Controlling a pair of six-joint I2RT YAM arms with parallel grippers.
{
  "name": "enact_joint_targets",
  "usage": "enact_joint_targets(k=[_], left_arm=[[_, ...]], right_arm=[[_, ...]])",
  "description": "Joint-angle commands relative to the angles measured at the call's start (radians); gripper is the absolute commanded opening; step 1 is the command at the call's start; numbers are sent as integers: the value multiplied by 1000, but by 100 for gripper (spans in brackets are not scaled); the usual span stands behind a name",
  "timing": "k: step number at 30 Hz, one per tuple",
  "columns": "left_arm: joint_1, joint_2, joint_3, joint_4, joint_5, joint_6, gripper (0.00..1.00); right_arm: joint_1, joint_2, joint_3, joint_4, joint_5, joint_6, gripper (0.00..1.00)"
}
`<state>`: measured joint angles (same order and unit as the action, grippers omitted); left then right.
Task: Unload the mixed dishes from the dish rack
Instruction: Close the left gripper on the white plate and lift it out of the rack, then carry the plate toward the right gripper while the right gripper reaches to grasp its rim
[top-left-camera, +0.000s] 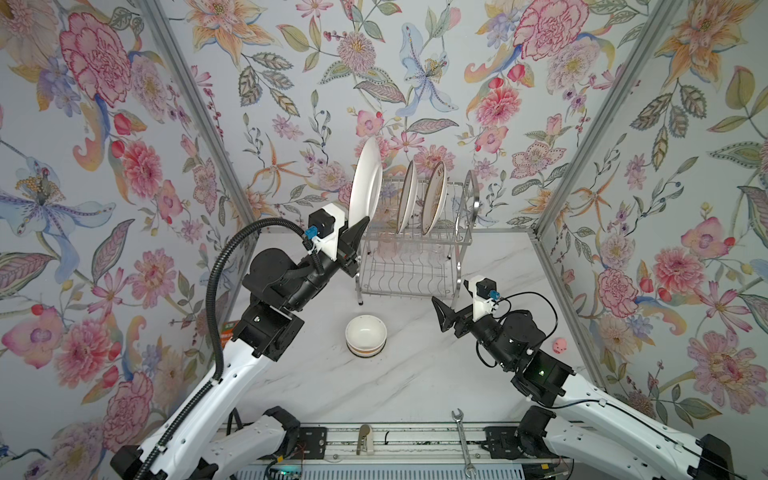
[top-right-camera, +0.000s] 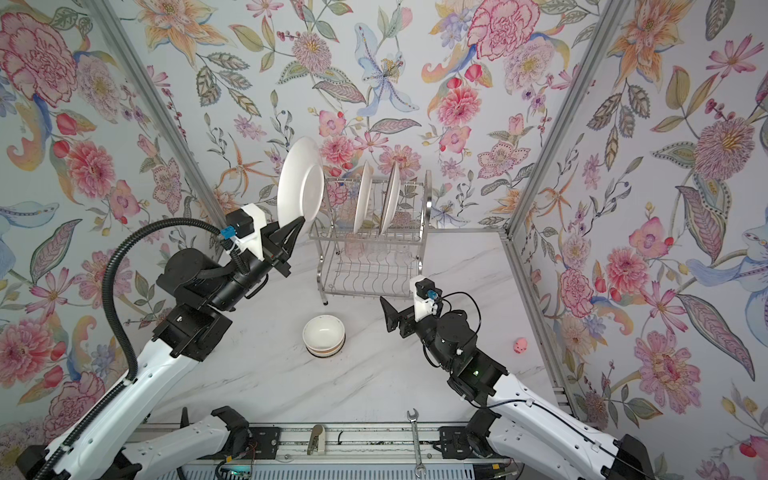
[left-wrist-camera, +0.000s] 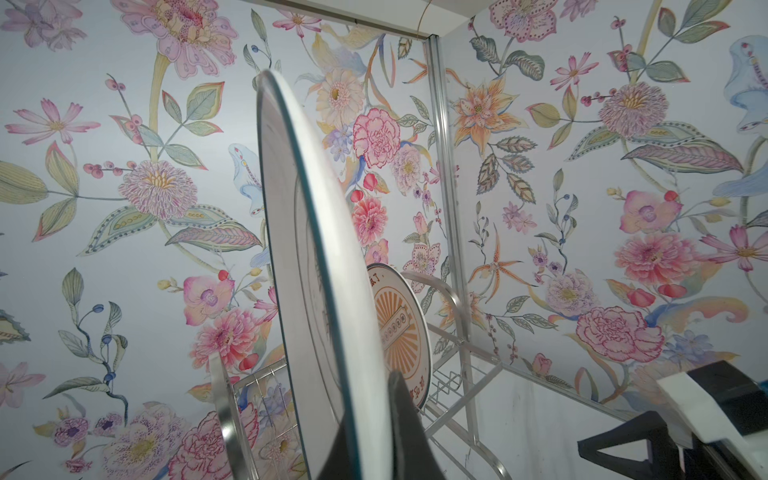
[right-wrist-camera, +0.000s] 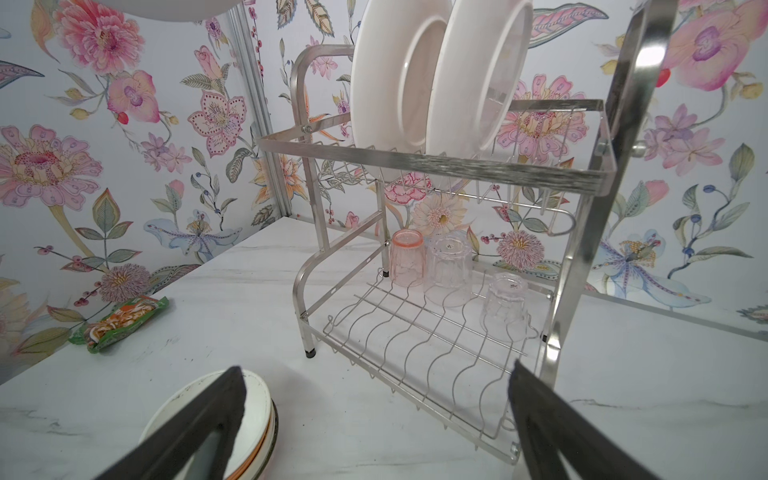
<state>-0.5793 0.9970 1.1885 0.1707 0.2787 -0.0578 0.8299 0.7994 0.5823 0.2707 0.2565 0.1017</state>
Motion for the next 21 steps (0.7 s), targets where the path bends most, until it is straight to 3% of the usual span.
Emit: enact_joint_targets(k=[1, 8, 14, 21], left_arm=[[-32, -91, -56, -70, 38, 115, 0], [-42, -285, -201, -190, 37, 248, 0], [-42, -356, -278, -319, 30, 348, 0], [-57, -357, -355, -381, 29, 407, 0]], right_arm=[[-10, -40, 42, -65, -10, 78, 99], [-24, -114, 90, -256, 12, 237, 99], [-50, -185, 121, -410, 37, 385, 99], [-117, -214, 156, -502, -95, 506, 100]])
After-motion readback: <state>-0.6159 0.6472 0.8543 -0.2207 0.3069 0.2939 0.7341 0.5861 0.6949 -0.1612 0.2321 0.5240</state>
